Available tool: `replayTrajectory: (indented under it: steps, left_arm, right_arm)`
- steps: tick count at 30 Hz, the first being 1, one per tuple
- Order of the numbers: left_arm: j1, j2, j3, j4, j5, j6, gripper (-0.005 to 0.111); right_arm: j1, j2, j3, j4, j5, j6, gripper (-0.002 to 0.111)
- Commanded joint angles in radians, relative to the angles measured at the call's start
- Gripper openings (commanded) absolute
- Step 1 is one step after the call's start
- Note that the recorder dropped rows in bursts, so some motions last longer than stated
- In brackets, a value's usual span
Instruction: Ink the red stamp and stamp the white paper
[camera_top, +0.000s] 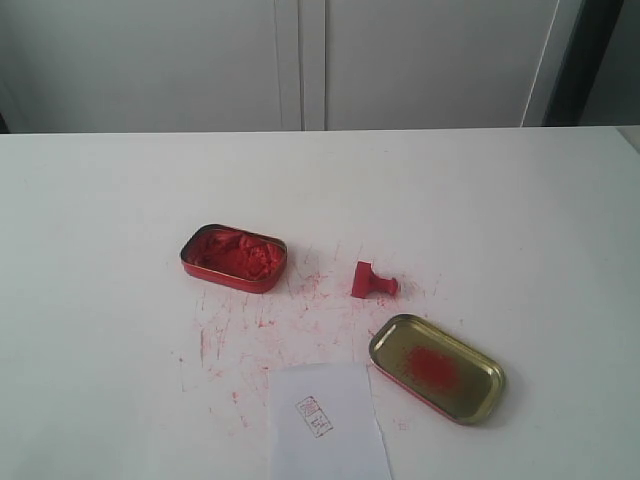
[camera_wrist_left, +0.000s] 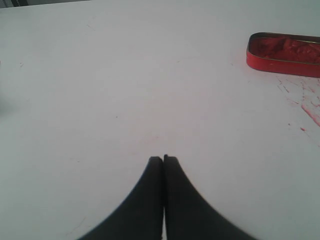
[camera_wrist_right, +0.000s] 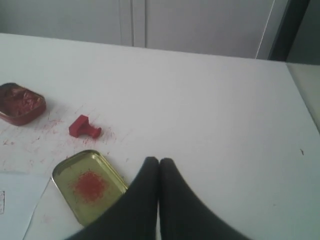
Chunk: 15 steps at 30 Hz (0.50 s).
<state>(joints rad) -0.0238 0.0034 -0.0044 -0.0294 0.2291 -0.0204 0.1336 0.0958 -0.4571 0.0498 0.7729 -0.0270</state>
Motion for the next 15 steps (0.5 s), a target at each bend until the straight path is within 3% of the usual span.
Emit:
replayTrajectory:
  steps: [1,15]
  left_arm:
    - [0.001,-0.003,0.004,0.0,-0.004,-0.002,0.0]
    - [0.001,-0.003,0.004,0.0,-0.004,-0.002,0.0]
  right_arm:
    - [-0.005,-0.053,0.036,0.0,-0.09,0.005,0.0]
    - [-0.005,-0.096,0.208,-0.1,-0.256,0.005,0.0]
